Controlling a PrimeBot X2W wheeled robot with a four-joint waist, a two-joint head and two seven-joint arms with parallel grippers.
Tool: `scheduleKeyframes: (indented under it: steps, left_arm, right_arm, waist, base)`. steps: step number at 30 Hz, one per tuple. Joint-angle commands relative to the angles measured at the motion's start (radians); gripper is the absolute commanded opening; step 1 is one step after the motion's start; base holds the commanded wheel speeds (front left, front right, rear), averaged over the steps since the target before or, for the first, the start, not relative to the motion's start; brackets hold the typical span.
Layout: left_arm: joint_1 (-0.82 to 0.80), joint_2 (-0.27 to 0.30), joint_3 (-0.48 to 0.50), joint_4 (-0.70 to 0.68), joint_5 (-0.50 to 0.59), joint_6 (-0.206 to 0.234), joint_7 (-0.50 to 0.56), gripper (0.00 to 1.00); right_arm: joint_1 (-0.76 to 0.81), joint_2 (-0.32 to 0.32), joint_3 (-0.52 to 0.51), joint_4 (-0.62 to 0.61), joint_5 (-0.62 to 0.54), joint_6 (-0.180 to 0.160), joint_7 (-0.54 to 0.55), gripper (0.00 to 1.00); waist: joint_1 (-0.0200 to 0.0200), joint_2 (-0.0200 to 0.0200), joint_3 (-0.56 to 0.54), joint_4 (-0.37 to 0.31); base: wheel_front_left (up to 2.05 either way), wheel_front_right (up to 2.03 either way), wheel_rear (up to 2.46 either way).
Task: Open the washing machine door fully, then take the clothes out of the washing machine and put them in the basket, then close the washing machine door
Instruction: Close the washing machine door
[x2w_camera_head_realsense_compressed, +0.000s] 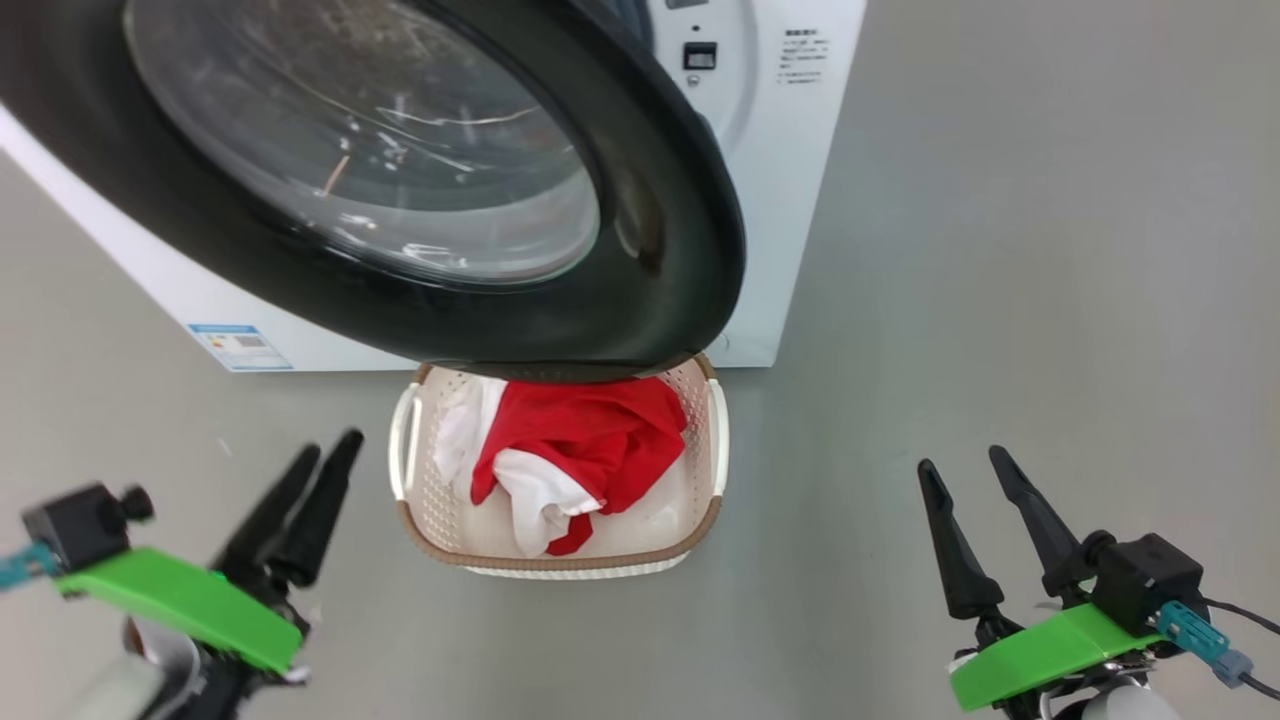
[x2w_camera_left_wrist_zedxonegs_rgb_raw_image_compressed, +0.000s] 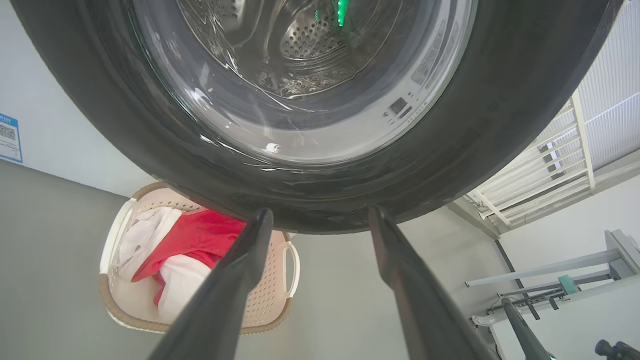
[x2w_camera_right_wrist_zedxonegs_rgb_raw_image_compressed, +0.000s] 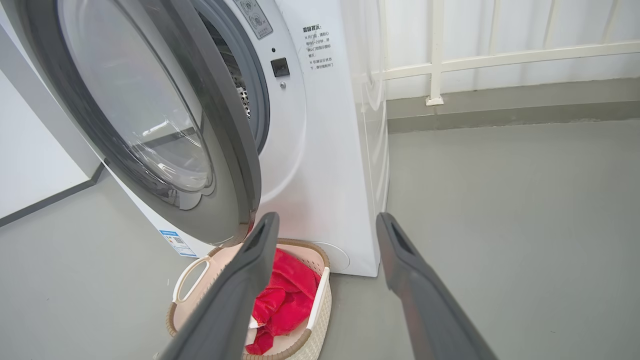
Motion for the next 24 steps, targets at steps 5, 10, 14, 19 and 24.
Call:
scheduleKeyframes:
  steps: [5, 10, 14, 19, 24]
  left_arm:
    - [0.066, -0.017, 0.127, 0.022, 0.044, -0.006, -0.013, 1.00]
    - [0.147, -0.057, 0.214, 0.055, 0.126, -0.006, -0.013, 1.00]
    - [0.202, -0.100, 0.288, 0.074, 0.208, -0.006, -0.013, 1.00]
    - [0.241, -0.146, 0.364, 0.093, 0.309, -0.006, -0.013, 1.00]
    - [0.283, -0.207, 0.443, 0.099, 0.428, -0.006, -0.013, 1.00]
  right_arm:
    - [0.026, -0.017, 0.008, -0.021, -0.012, 0.005, -0.006, 1.00]
    - [0.043, -0.020, 0.002, -0.020, -0.010, 0.005, -0.006, 1.00]
    - [0.047, -0.020, -0.011, -0.027, -0.009, 0.005, -0.006, 1.00]
    - [0.050, -0.019, -0.026, -0.034, -0.008, 0.005, -0.006, 1.00]
    - [0.056, -0.018, -0.040, -0.041, -0.005, 0.005, -0.006, 1.00]
  waist:
    - [0.0000, 0.0000, -0.018, 0.017]
    - [0.0000, 0.0000, -0.033, 0.000]
    - [0.0000, 0.0000, -0.033, -0.023]
    - [0.0000, 0.0000, -0.031, -0.045]
    - [0.0000, 0.0000, -0.032, -0.064]
  base:
    - [0.00, 0.00, 0.00]
    - [0.00, 0.00, 0.00]
    - [0.00, 0.00, 0.00]
    - [0.00, 0.00, 0.00]
    - [0.00, 0.00, 0.00]
